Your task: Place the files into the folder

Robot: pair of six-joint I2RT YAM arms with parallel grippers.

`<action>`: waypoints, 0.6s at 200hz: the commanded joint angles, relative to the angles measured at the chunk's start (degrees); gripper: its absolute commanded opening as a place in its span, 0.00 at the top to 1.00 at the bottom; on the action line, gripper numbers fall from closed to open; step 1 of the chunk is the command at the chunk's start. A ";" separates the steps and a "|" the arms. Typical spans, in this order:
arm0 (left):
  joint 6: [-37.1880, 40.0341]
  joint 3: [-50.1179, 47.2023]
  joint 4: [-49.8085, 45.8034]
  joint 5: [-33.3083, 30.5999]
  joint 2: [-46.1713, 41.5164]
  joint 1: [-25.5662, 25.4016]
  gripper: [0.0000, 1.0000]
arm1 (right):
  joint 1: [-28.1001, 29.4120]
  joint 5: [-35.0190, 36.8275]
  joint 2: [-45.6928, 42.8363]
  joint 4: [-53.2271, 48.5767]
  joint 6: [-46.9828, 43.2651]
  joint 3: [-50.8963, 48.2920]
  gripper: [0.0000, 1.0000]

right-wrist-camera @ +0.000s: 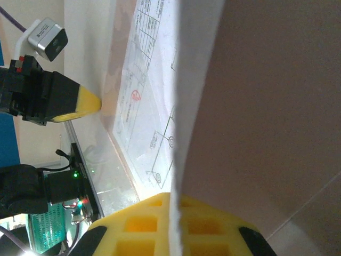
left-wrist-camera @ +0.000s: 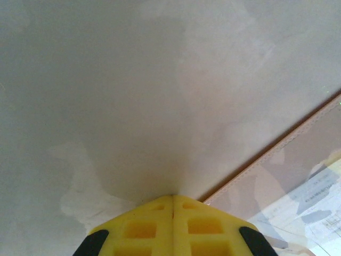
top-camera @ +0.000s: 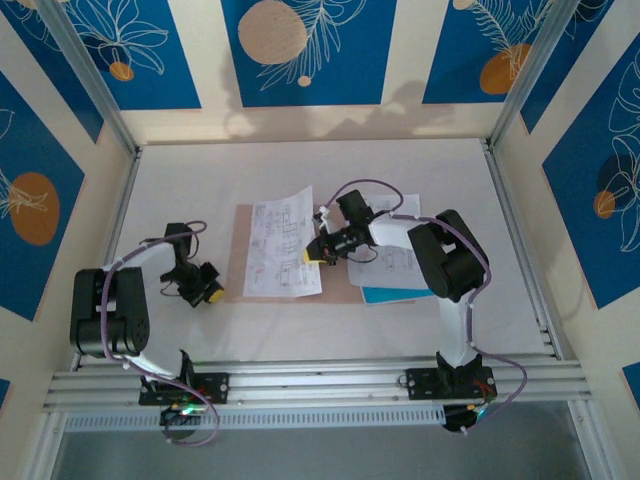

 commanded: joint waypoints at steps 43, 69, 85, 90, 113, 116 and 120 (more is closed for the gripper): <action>-0.67 -0.71 4.55 4.45 3.25 -3.36 1.00 | 1.11 -0.93 2.97 5.59 4.35 -0.87 1.00; -0.72 -0.58 4.34 4.32 3.33 -3.59 1.00 | 1.86 -0.95 3.83 6.24 4.87 -0.22 1.00; -0.76 -0.49 4.24 4.37 3.34 -3.71 1.00 | 2.34 -0.65 4.33 6.78 5.60 -0.04 1.00; -0.68 -0.49 4.17 4.27 3.42 -3.71 1.00 | 2.41 -0.64 4.47 7.02 5.85 -0.07 1.00; -0.58 -0.14 3.89 4.08 3.58 -3.85 1.00 | 3.00 -0.61 5.10 8.22 6.84 -0.03 1.00; -0.59 -0.14 3.89 4.11 3.59 -3.88 1.00 | 3.08 -0.49 5.15 8.29 6.89 -0.03 1.00; -0.54 -0.07 3.89 4.14 3.59 -3.96 1.00 | 3.11 -0.31 5.17 8.33 7.02 -0.07 1.00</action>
